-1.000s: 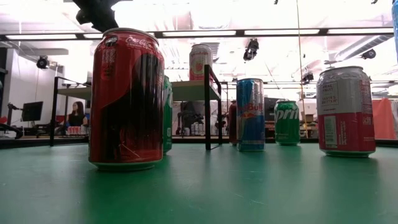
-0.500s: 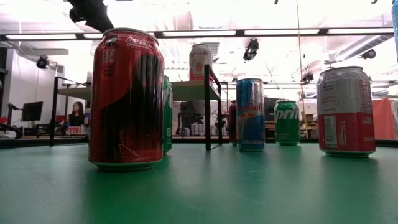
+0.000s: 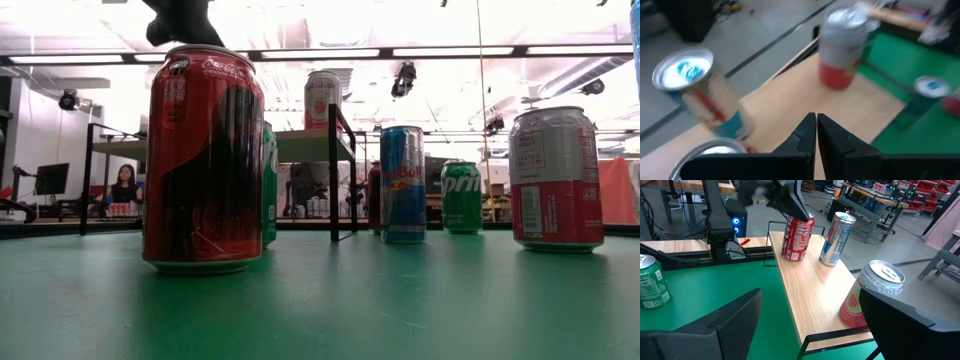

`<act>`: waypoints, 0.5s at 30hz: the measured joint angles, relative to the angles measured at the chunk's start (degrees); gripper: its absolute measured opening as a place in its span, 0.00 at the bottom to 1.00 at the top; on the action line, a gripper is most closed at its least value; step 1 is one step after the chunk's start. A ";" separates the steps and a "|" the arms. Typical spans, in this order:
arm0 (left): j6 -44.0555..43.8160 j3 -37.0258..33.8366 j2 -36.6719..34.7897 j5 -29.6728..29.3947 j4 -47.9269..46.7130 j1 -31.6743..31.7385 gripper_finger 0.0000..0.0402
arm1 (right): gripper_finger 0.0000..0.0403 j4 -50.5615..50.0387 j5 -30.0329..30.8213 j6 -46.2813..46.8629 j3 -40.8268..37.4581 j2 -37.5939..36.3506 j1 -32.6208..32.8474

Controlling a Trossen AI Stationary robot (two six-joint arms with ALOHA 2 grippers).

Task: Place canned beverage on shelf
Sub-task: Put the red/black soda can on the shelf

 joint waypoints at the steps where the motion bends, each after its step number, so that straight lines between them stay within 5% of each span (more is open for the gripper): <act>1: -0.49 0.44 0.86 -1.79 -1.25 0.03 0.00 | 0.81 0.02 0.00 0.00 0.00 0.00 0.00; 7: -2.82 3.02 4.32 -11.45 -6.42 0.06 0.00 | 0.81 0.00 0.00 0.02 0.00 0.00 0.00; 15: -2.89 3.69 4.82 -12.19 -7.79 0.06 0.00 | 0.81 0.06 0.00 0.04 0.00 0.00 0.00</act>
